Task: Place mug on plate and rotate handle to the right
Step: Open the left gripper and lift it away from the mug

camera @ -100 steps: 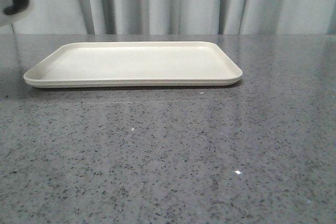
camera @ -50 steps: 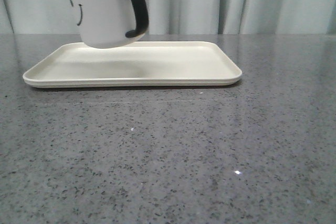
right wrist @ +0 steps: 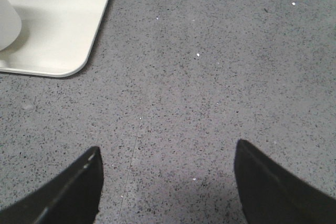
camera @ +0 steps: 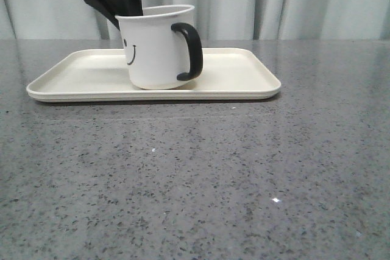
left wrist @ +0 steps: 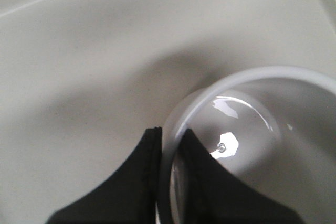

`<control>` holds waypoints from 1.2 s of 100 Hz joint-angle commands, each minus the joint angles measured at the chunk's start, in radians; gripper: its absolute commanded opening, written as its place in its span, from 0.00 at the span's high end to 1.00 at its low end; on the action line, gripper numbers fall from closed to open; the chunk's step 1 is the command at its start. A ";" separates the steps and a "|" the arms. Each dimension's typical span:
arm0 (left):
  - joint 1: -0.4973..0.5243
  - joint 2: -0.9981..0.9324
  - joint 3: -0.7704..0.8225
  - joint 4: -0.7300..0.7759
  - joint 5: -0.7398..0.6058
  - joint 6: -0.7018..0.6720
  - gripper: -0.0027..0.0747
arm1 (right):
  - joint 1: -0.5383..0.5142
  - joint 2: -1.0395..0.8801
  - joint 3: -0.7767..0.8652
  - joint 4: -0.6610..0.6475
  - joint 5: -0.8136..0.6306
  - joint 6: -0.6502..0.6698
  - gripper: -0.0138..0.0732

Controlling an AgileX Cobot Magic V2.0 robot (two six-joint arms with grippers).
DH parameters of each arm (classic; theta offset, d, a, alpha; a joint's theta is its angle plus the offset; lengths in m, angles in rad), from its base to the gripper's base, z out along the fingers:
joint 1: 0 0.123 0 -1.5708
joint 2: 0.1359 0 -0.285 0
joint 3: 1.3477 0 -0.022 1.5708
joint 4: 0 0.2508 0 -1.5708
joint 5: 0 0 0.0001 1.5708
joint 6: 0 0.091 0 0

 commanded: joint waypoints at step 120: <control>-0.008 -0.037 -0.036 -0.005 -0.044 -0.026 0.37 | -0.004 0.013 -0.032 -0.001 -0.083 0.001 0.23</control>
